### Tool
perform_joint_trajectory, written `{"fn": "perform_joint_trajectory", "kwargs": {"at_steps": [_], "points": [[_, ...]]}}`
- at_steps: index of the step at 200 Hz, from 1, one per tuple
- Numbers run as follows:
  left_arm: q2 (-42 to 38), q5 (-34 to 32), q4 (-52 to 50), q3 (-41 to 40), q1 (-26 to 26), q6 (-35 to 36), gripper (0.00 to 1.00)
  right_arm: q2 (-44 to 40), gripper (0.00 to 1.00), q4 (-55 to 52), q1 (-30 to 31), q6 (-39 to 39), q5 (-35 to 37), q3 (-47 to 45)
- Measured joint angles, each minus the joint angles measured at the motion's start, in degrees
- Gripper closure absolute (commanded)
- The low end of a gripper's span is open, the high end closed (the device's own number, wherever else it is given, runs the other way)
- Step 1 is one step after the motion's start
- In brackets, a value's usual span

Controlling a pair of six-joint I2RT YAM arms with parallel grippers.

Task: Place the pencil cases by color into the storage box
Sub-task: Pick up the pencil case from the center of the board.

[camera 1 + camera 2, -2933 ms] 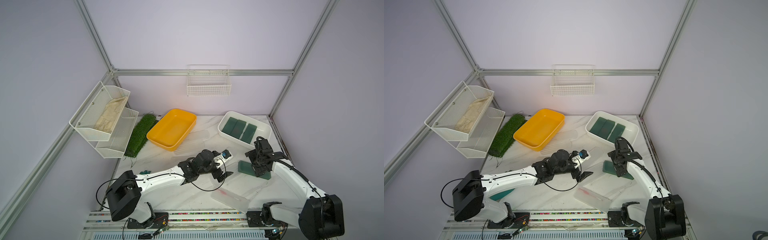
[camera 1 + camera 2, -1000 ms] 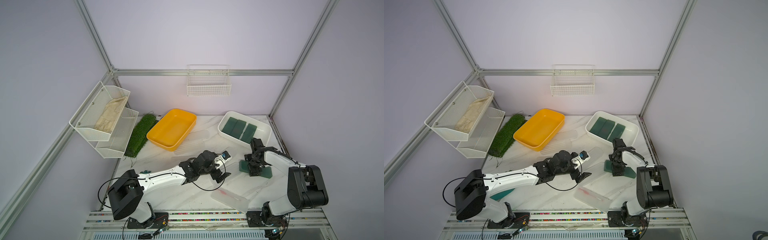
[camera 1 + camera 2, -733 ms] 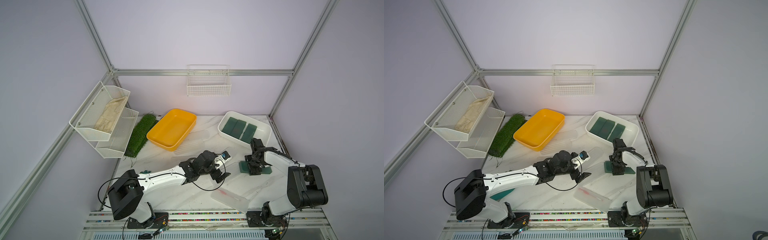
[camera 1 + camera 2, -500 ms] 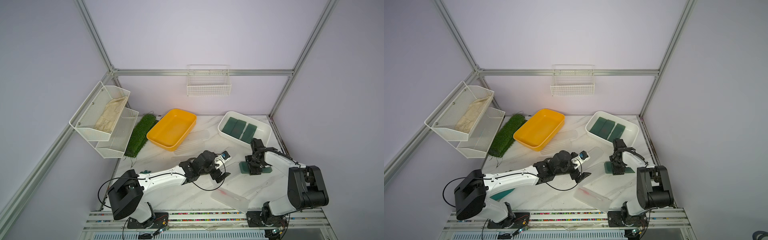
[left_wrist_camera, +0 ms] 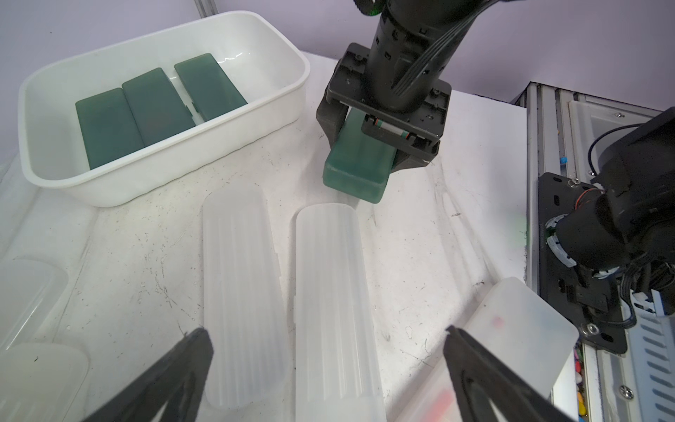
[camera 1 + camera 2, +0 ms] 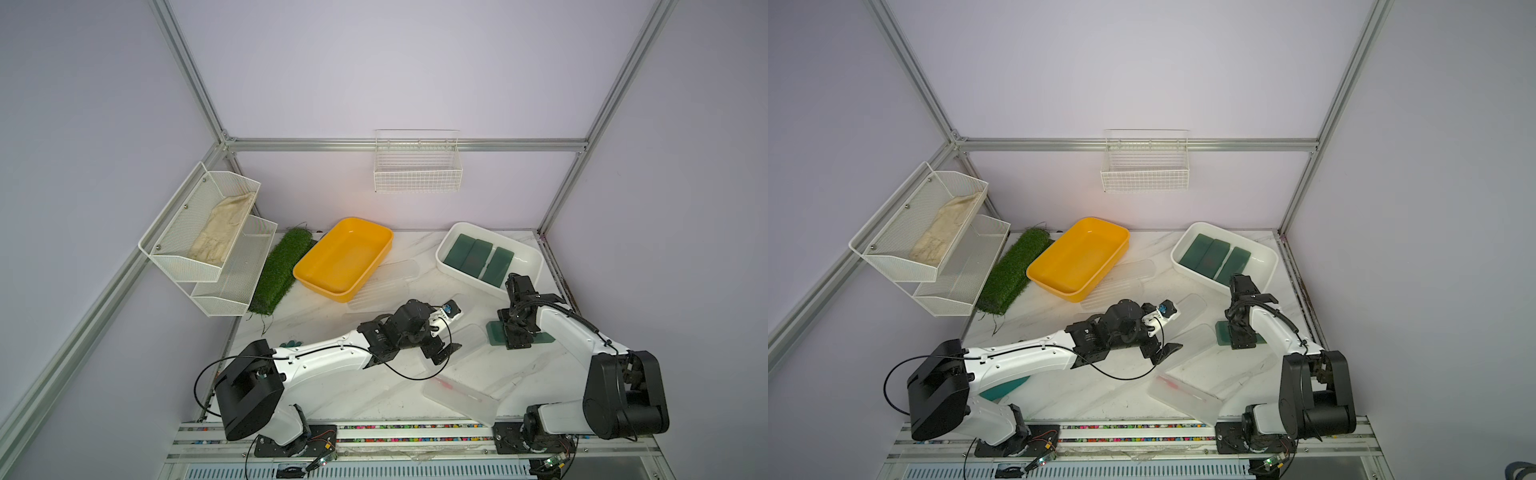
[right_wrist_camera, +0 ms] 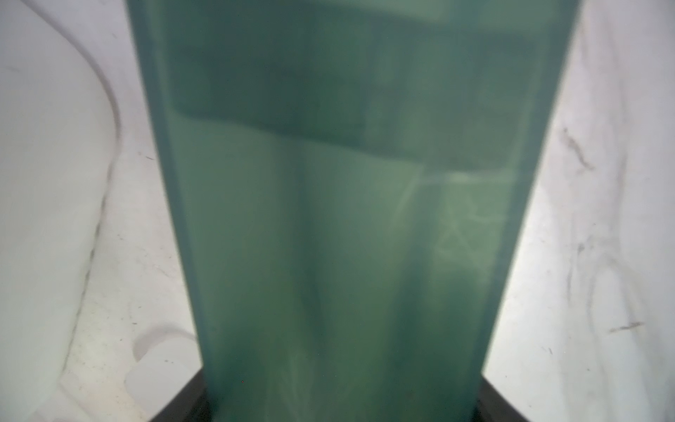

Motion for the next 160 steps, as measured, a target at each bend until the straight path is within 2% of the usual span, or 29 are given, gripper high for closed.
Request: {"fn": "perform_joint_trajectory", "kwargs": {"at_steps": [43,89,160], "points": [[0.0,0.2,-0.2,0.7,0.0,-0.9,0.00,-2.6,0.40,-3.3,0.0,-3.0,4.9,6.6],[0.0,0.7,-0.2,1.1,0.0,-1.5,0.00,-1.9,0.40,-4.7,0.1,-9.7,9.0,13.3],[-0.1,1.3,-0.2,1.2,0.2,-2.3,0.00,10.6,0.39,-2.7,0.3,-26.8,13.3,27.1]]}}
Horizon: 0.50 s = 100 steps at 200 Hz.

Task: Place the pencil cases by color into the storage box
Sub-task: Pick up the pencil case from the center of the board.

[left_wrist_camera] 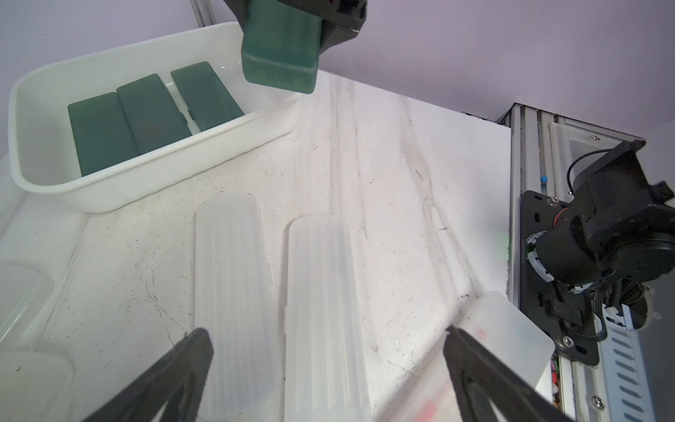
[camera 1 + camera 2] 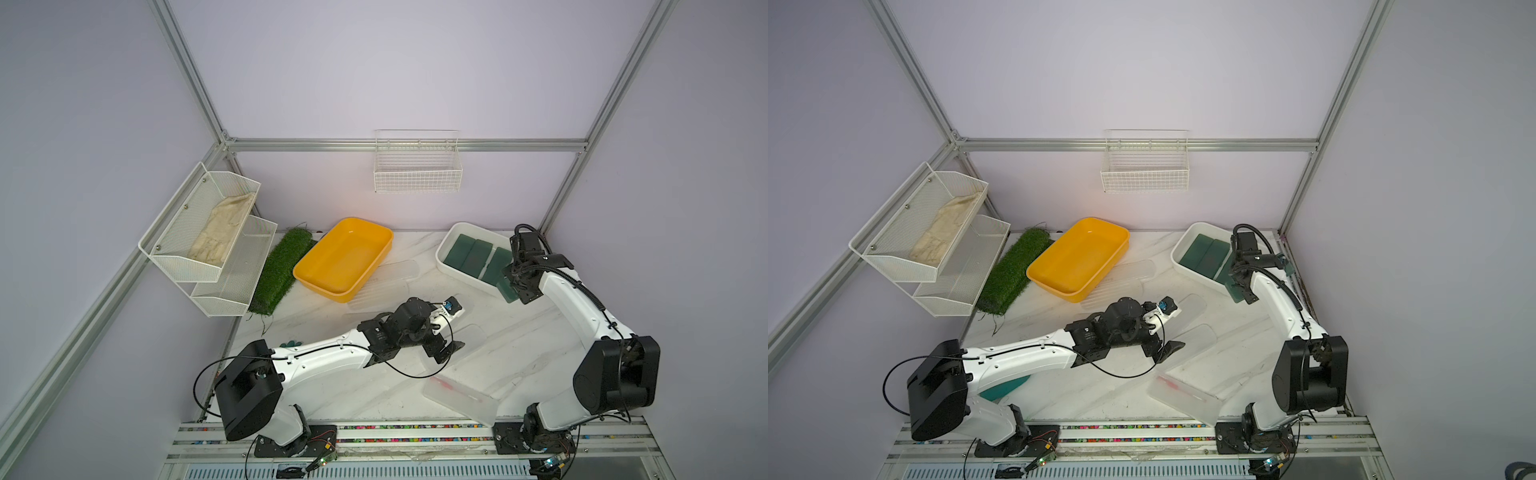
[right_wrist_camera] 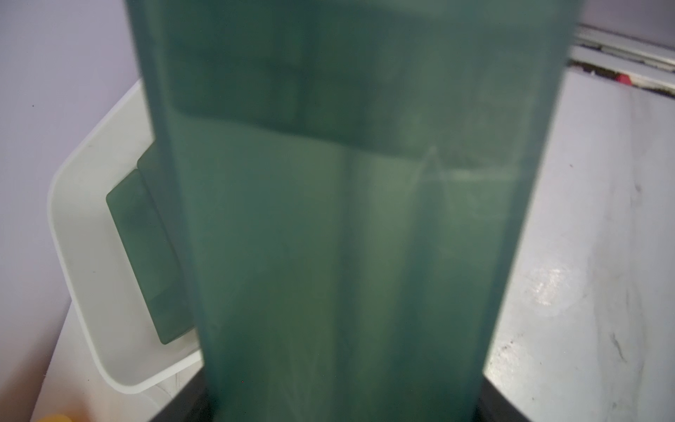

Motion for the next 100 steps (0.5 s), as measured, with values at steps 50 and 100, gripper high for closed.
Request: {"fn": "perform_joint_trajectory", "kwargs": {"at_steps": [50,100], "points": [[-0.6,0.0,0.0,0.0,0.7,0.0,0.00,11.5,0.38,4.3,0.0,-14.0,2.8,10.3],[-1.9,-0.1,-0.5,0.0,1.5,0.0,0.00,20.5,0.38,7.8,0.0,-26.0,7.5,13.8]]}}
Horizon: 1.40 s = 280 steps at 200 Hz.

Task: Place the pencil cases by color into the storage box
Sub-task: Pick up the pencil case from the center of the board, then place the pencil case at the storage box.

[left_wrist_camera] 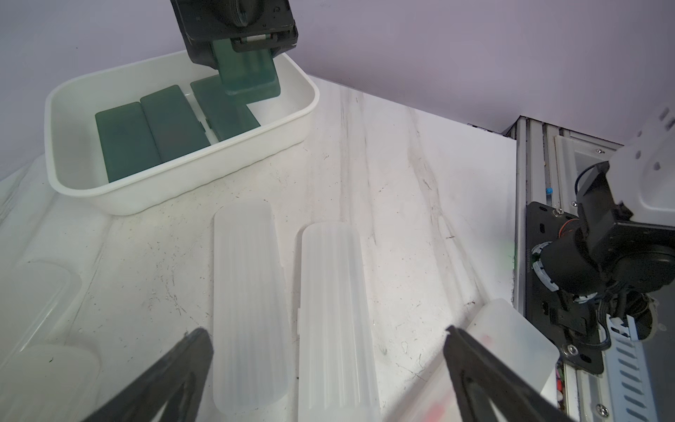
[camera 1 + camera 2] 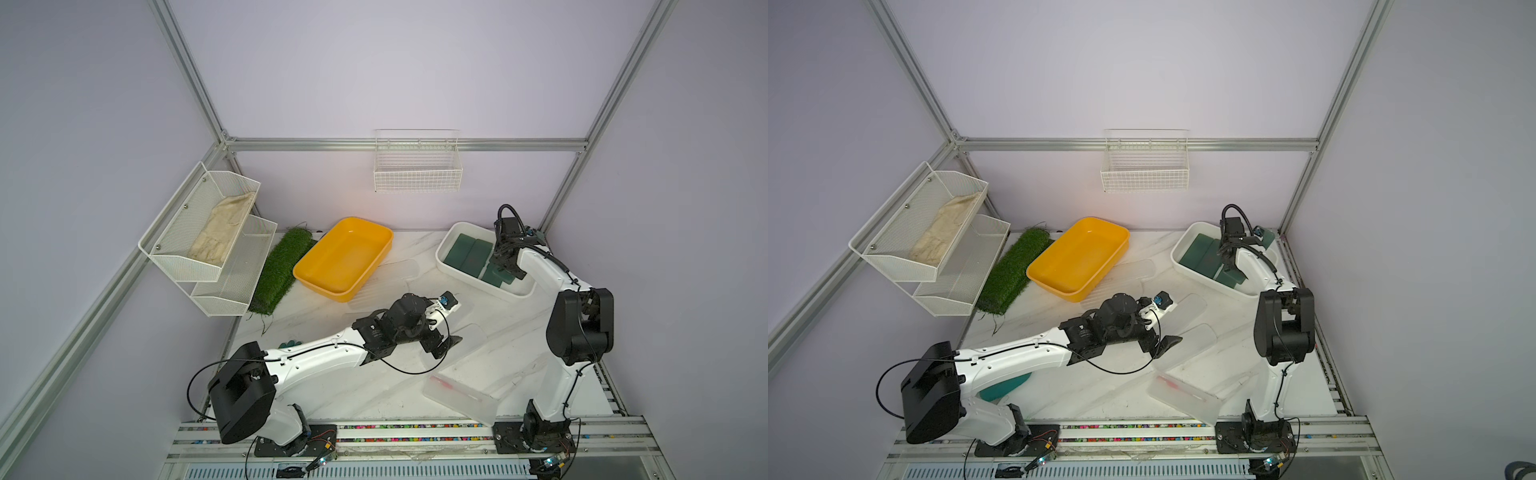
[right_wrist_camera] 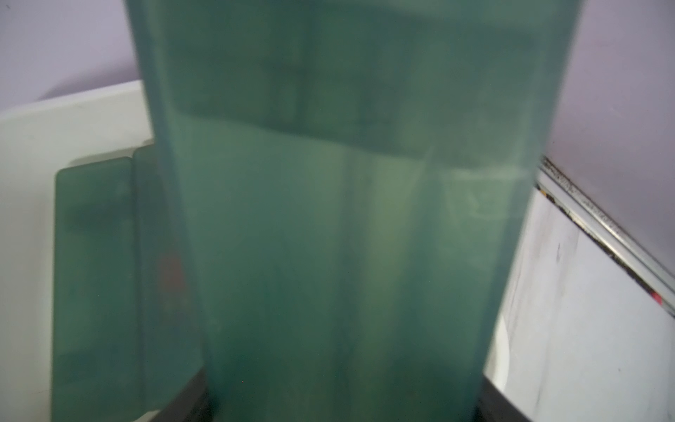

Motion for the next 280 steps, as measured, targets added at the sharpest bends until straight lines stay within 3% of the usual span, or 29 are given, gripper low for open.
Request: {"fn": "perform_joint_trajectory", "kwargs": {"at_steps": [33,78,280], "points": [[-0.1,-0.2,-0.5,0.0,0.6,0.0,0.00,3.8,0.38,1.2,-0.2,-6.4,1.3,2.6],[-0.1,-0.5,-0.9,0.0,1.0,0.0,0.00,6.4,0.37,1.6,-1.7,-9.4,0.7,3.7],[-2.9,-0.4,-0.9,0.0,1.4,-1.0,0.00,8.1,0.36,-0.4,-5.4,-9.8,-5.8,0.7]]}}
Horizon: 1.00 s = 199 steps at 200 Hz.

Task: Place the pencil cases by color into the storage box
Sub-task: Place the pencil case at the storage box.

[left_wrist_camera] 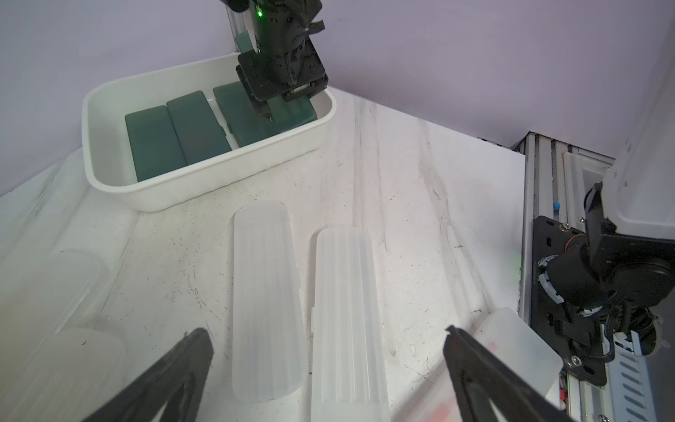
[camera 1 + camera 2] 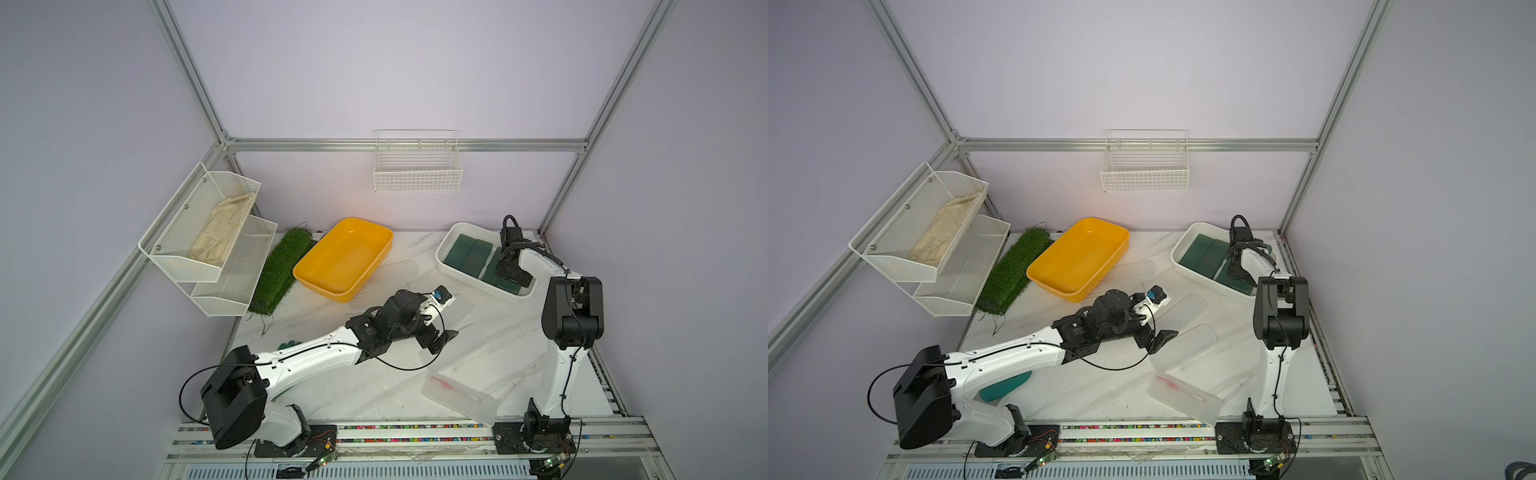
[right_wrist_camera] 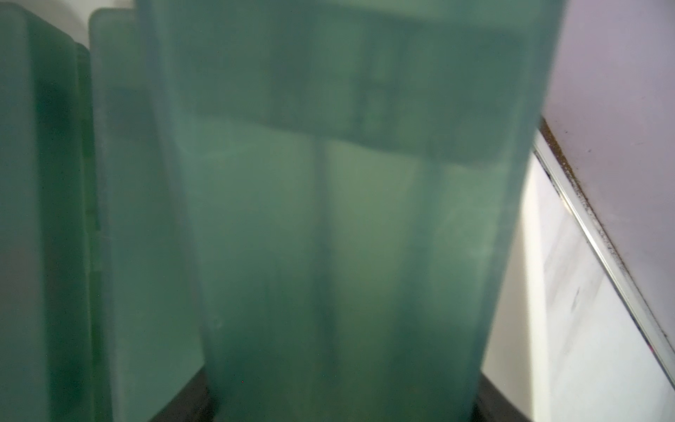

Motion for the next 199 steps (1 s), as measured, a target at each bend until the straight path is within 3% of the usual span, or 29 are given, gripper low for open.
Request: {"fn": "perform_joint_trajectory", "kwargs": {"at_steps": [199], "points": [[-1.3,-0.2,0.5,0.0,0.0,-0.5,0.00,2.1,0.33,0.7,-0.7,-1.0,-10.3,1.0]]}}
